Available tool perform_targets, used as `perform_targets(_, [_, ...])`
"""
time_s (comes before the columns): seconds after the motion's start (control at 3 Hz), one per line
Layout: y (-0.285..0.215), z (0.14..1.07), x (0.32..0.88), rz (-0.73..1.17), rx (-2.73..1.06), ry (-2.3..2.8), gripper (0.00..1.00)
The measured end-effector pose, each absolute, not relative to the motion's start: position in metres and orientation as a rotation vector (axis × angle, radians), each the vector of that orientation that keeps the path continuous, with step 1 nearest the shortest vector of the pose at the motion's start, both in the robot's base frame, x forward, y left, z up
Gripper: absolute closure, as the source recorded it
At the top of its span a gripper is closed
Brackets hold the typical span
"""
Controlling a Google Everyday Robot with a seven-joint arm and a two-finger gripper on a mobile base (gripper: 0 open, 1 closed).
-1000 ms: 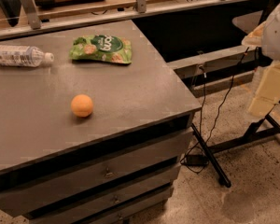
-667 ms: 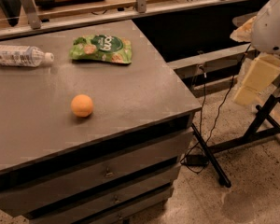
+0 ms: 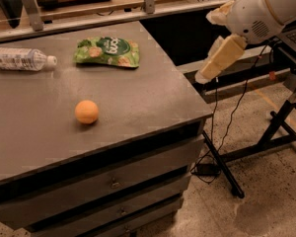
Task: Move blue plastic bottle near orange
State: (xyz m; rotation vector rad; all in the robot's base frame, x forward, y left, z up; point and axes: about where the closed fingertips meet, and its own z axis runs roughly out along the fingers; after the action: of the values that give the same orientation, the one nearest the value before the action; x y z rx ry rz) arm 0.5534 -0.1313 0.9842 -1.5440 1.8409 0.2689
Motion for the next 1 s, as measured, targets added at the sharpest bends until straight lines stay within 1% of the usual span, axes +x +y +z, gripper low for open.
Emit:
perform_targets(0.33, [-0.08, 0.9852, 0.5854, 0.378, -1.484, 1.702, 0.0])
perform_targets(1.0, [-0.0725, 0.9822, 0.5918, 0.355, -1.457, 1.703, 0.0])
